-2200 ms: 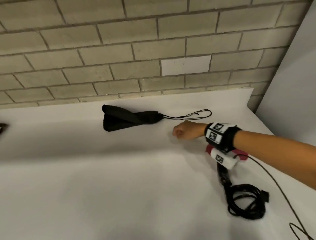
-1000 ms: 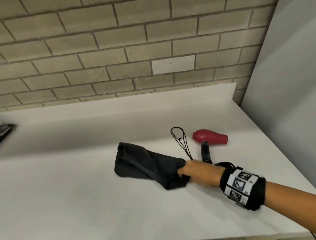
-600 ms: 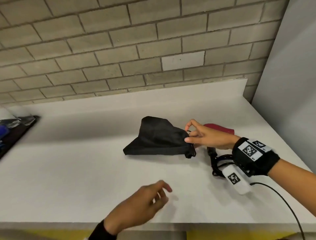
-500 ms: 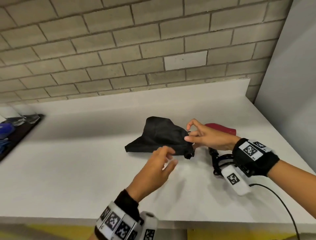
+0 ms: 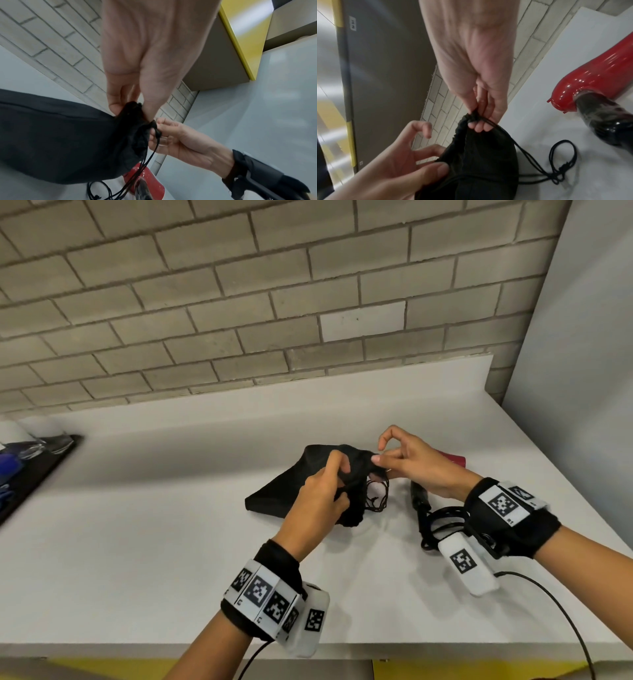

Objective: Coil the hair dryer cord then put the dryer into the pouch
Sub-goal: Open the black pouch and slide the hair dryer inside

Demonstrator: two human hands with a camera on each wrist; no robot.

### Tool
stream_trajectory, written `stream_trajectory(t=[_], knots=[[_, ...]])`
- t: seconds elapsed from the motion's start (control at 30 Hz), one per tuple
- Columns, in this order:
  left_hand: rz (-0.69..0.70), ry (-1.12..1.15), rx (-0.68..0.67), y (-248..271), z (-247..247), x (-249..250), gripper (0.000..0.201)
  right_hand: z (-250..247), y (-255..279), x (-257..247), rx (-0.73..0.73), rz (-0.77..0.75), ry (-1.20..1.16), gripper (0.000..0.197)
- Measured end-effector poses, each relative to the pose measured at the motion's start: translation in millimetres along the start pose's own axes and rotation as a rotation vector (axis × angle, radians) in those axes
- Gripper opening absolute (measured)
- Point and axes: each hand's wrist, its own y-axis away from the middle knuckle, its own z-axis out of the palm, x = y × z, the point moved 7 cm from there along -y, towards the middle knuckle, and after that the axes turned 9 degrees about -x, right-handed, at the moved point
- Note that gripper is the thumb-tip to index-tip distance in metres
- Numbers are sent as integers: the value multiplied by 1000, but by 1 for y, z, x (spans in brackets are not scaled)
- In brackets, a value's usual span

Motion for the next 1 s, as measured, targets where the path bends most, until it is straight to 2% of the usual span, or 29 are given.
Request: stream_trajectory(t=[0.1, 0.2, 0.23, 0.3, 0.33, 0.37, 0.4, 0.43, 0.47, 0.53, 0.57, 0.67, 0.7, 0.8, 0.87, 0.93, 1.0], knots=[[59, -92, -24, 4, -4, -2, 28, -10, -1, 3, 64, -13, -24, 7], [44, -106, 31, 5, -12, -10, 26, -25, -2, 15, 166, 50, -49, 10], [23, -109, 50, 5, -15, -13, 25, -29, -4, 18, 196, 79, 16, 11], [-5, -112, 68, 3, -20, -16, 27, -30, 1, 9, 312, 82, 299, 5], [-9, -110, 64, 2, -21, -16, 29, -25, 7, -5, 395, 3, 413, 6], [-10, -105, 51, 1, -22, -15, 34, -11, 16, -23, 451, -147, 486, 8], [-3, -96, 37, 0, -23, -14, 40, 9, 24, -41, 443, -313, 539, 8], [11, -87, 25, 0, -23, -11, 46, 31, 27, -51, 367, -427, 586, 6], [32, -75, 19, -1, -23, -8, 50, 52, 25, -51, 262, -462, 640, 7], [51, -53, 34, -1, -25, -2, 55, 72, 12, -29, 126, -349, 721, 17], [48, -47, 54, -1, -28, -1, 57, 72, 4, -15, 111, -262, 759, 31], [0, -73, 159, -2, -40, -8, 60, 65, -4, 20, 72, 12, 768, 89], [-24, -93, 200, -3, -44, -13, 60, 64, -3, 26, 68, 59, 740, 101], [-85, -193, 336, -6, -52, -28, 48, 68, -1, 36, 61, 137, 708, 116], [-79, -221, 373, -11, -53, -31, 38, 72, -1, 42, 54, 165, 706, 123], [-16, -205, 308, -19, -49, -30, 36, 71, -2, 49, 44, 199, 676, 128], [65, -203, 155, -28, -42, -27, 41, 67, -2, 51, 28, 215, 659, 127]])
